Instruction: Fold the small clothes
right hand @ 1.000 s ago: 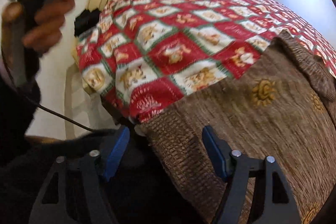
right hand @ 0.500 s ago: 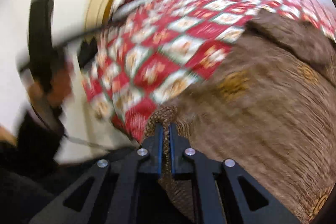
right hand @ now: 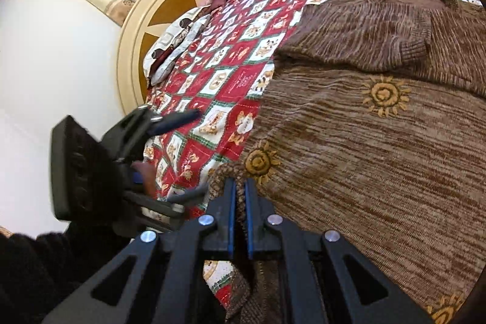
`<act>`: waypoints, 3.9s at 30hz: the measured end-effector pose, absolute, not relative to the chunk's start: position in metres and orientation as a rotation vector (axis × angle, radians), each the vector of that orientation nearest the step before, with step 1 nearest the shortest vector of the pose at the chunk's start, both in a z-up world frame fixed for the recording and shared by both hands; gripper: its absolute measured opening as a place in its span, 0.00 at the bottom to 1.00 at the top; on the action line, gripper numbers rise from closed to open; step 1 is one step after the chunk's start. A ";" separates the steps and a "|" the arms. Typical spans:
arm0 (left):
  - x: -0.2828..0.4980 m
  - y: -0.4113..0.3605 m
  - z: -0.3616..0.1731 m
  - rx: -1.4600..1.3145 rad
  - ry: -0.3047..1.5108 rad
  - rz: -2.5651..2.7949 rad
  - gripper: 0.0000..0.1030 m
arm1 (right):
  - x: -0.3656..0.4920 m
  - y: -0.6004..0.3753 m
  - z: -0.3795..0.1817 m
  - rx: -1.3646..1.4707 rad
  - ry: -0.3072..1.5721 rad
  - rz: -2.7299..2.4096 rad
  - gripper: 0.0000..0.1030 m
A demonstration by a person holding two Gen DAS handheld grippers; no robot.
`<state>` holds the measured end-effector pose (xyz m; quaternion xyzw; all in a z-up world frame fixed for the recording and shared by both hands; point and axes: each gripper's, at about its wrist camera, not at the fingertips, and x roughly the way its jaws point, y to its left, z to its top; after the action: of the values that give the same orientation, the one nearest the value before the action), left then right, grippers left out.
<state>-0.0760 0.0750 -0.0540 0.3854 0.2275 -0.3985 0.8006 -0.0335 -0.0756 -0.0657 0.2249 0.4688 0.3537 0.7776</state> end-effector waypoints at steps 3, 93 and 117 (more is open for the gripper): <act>-0.078 0.065 -0.060 0.900 0.441 -0.972 0.68 | -0.028 -0.080 -0.064 0.481 1.024 0.776 0.09; 0.018 0.074 -0.039 0.084 0.740 -0.671 0.06 | -0.140 -0.211 -0.060 -0.070 1.047 0.330 0.66; 0.031 0.100 -0.023 0.123 0.694 -0.669 0.07 | -0.082 -0.303 -0.053 0.432 0.930 0.115 0.14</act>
<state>0.0315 0.0997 -0.0225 0.0591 0.3334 -0.3213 0.8844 -0.0817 -0.3028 -0.0532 0.2066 0.4447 0.0552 0.8698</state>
